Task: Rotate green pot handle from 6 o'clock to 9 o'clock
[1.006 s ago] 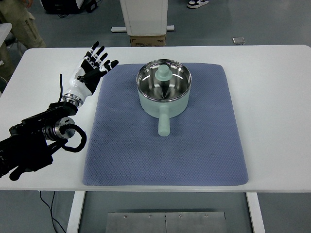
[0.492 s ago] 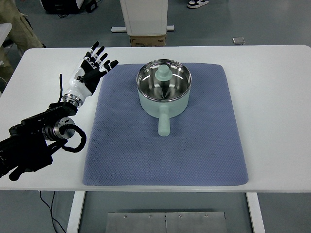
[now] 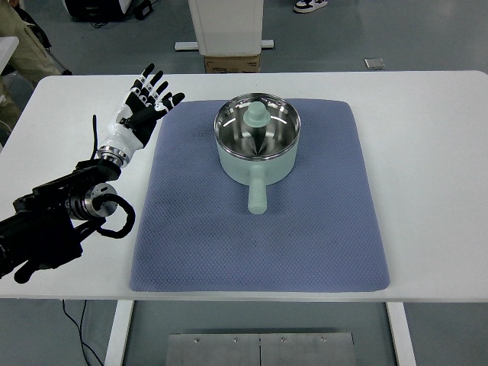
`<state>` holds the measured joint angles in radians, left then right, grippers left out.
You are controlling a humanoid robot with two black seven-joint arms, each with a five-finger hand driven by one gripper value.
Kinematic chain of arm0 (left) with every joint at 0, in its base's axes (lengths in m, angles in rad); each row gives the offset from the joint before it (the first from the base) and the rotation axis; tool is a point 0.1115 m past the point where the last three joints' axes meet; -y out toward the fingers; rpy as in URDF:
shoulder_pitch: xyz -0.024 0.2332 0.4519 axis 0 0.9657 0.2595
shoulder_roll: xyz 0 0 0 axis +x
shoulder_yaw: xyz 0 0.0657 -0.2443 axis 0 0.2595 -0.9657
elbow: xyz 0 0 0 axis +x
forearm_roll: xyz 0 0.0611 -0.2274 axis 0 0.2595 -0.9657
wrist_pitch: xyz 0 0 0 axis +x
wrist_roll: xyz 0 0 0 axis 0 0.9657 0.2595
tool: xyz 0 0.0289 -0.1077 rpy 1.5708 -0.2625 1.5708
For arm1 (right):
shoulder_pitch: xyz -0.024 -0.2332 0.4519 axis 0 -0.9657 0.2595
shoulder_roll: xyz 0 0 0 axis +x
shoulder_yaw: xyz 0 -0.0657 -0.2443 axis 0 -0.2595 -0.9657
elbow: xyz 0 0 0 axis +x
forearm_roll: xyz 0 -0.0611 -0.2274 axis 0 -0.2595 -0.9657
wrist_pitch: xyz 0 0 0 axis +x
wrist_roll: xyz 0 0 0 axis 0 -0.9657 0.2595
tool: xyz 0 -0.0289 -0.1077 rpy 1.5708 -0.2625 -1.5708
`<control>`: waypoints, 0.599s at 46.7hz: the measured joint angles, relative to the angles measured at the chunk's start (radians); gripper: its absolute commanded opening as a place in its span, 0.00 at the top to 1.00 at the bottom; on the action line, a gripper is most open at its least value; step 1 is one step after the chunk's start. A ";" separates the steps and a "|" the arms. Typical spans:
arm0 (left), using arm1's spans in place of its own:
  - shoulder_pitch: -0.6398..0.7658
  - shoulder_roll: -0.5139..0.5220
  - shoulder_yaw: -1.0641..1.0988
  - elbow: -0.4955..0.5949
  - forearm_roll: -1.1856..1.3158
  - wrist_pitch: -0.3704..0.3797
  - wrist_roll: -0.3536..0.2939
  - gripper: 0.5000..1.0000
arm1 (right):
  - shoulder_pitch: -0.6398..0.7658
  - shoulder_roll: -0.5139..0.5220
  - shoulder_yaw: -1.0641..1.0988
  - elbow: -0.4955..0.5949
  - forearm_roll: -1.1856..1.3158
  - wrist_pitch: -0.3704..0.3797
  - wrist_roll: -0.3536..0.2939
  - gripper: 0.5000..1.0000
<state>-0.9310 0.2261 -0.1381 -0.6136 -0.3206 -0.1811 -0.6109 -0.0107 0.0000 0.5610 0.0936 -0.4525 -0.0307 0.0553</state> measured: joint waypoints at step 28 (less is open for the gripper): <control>-0.006 0.006 0.000 0.002 0.000 -0.001 0.000 0.00 | 0.000 0.000 0.000 0.000 0.000 0.000 0.000 0.00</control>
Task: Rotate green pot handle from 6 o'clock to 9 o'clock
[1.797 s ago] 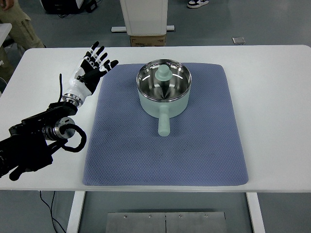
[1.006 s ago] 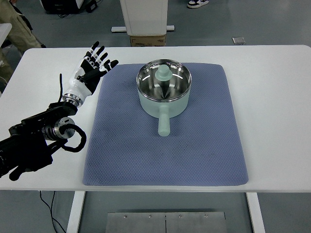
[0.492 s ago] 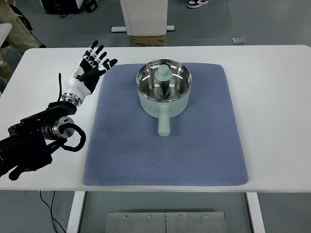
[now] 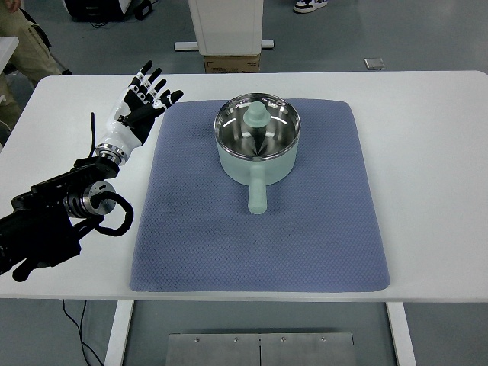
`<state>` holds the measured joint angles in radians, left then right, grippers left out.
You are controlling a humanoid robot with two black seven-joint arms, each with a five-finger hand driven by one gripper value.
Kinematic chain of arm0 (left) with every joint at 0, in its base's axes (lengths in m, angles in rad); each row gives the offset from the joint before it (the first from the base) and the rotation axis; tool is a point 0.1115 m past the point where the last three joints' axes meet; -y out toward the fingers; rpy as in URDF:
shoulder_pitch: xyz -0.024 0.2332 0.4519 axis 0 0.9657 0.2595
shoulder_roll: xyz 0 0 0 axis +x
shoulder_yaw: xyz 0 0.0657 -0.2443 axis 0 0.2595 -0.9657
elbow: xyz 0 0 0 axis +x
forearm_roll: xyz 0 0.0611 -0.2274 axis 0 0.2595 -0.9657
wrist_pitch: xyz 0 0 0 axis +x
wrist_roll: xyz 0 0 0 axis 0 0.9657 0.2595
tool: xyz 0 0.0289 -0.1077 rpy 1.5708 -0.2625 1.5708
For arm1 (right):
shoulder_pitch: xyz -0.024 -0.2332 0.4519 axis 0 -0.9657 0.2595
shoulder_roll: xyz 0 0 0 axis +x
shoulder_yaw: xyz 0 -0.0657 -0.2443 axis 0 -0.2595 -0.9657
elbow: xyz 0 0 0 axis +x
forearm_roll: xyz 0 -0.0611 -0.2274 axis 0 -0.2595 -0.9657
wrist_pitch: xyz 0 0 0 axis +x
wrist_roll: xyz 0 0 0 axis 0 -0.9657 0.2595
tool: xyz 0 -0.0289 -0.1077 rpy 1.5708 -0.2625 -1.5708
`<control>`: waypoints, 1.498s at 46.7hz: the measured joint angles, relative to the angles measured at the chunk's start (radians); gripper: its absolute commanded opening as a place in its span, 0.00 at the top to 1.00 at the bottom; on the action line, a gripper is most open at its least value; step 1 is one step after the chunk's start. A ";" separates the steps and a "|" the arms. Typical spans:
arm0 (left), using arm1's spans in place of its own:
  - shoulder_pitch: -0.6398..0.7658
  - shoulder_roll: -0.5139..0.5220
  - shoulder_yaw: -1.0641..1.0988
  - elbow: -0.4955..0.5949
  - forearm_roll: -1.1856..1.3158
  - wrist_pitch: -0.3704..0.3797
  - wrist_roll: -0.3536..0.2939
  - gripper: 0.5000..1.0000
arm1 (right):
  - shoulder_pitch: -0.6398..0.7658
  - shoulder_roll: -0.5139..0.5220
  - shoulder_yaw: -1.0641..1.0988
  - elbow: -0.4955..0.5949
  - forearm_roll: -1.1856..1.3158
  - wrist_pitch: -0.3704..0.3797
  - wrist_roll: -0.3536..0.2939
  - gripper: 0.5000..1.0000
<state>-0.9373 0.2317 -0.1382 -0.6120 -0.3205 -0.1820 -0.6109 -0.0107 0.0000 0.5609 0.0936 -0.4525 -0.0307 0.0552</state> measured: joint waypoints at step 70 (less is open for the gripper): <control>0.005 0.018 -0.035 -0.002 0.113 -0.044 0.000 0.00 | 0.000 0.000 0.000 0.000 0.000 0.000 0.000 0.00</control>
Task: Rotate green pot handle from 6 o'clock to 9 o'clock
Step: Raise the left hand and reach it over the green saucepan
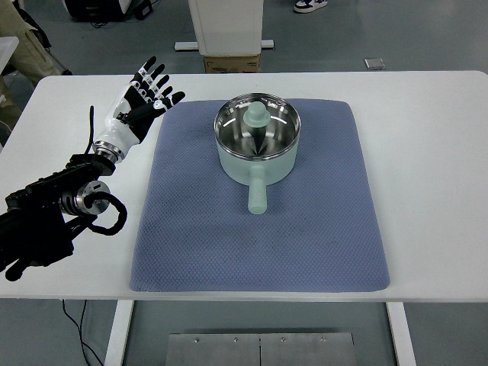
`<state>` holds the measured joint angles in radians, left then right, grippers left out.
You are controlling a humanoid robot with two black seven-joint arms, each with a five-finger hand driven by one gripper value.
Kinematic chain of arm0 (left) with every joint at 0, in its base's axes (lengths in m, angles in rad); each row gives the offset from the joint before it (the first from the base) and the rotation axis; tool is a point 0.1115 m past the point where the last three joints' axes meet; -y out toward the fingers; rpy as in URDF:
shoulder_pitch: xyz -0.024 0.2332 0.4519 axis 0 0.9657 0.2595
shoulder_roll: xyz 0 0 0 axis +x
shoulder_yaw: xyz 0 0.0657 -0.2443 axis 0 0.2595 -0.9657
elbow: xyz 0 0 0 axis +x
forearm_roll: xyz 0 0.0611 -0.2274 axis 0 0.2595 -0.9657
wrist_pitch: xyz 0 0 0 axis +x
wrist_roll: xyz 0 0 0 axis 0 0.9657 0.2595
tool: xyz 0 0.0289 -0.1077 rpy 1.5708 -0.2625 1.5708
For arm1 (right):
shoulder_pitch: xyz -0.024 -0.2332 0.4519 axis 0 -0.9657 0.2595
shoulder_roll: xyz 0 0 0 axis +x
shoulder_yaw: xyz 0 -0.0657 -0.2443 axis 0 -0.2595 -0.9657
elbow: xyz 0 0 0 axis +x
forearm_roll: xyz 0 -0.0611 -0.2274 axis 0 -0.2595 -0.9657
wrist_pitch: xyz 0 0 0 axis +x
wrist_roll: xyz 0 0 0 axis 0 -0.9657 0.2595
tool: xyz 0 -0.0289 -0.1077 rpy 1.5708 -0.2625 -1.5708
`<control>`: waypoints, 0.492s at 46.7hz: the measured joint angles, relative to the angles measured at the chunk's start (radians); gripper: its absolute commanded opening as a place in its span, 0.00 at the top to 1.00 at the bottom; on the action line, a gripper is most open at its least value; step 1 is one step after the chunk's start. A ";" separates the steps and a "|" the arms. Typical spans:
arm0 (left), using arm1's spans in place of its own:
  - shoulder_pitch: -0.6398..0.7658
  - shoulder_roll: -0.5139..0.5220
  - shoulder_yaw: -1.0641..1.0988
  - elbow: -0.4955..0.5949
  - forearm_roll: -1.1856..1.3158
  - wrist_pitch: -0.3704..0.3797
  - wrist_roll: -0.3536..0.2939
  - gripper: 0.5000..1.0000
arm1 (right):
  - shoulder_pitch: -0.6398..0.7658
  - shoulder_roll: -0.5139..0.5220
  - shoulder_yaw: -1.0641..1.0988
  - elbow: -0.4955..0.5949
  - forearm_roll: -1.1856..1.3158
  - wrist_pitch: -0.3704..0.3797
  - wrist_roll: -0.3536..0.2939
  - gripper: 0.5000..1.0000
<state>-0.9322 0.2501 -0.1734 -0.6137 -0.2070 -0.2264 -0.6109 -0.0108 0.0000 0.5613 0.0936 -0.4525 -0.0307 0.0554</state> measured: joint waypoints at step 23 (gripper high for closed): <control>-0.003 0.006 -0.037 -0.004 0.002 -0.006 0.000 0.00 | 0.000 0.000 0.000 0.000 0.000 0.000 0.000 0.00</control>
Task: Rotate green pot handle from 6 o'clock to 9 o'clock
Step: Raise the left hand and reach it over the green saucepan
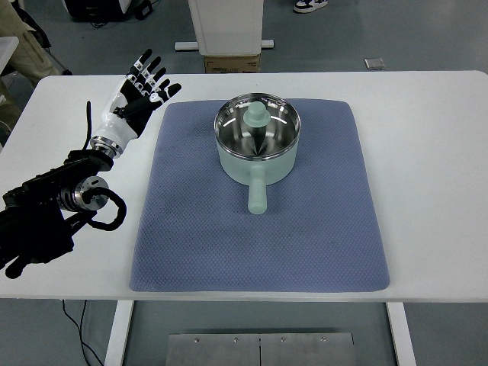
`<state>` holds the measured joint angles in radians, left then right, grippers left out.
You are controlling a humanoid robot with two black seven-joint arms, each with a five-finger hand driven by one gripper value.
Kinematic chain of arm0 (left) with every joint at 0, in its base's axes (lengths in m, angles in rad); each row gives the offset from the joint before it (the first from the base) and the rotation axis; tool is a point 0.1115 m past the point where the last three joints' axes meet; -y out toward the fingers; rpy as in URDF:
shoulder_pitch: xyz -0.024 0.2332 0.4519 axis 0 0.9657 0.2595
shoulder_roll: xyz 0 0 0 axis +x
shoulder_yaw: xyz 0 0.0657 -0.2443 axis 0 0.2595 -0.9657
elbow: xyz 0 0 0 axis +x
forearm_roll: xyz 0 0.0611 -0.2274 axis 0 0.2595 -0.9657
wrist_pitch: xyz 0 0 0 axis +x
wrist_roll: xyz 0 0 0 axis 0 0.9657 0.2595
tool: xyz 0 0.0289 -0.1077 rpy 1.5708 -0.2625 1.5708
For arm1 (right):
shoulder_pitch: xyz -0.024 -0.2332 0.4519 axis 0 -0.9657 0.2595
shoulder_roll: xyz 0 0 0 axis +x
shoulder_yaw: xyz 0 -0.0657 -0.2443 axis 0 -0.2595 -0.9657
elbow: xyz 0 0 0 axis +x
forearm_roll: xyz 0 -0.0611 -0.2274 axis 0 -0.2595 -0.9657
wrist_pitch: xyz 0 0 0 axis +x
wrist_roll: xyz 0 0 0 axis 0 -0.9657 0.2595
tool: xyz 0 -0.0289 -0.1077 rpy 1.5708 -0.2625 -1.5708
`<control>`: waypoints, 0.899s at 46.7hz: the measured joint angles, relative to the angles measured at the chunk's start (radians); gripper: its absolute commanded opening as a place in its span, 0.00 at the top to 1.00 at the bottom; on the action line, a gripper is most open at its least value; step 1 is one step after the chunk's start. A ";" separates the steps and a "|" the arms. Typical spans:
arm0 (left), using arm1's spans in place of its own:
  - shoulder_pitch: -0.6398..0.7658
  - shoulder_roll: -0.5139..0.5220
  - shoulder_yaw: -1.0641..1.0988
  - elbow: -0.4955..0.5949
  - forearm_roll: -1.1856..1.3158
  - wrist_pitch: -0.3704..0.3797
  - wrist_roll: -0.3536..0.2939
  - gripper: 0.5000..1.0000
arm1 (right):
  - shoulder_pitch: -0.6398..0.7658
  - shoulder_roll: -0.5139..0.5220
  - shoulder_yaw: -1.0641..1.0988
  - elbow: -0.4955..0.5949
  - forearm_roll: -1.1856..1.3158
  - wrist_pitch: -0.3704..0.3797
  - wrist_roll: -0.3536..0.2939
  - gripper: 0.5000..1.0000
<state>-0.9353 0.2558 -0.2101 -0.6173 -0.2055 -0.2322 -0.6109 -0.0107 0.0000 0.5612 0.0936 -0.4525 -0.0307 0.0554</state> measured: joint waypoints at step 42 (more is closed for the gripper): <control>-0.005 0.081 -0.045 -0.075 0.038 -0.161 0.000 0.00 | 0.000 0.000 0.000 0.000 0.000 0.000 0.000 0.00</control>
<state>-0.9406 0.3364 -0.2548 -0.6923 -0.1671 -0.3929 -0.6109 -0.0108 0.0000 0.5614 0.0936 -0.4525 -0.0307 0.0551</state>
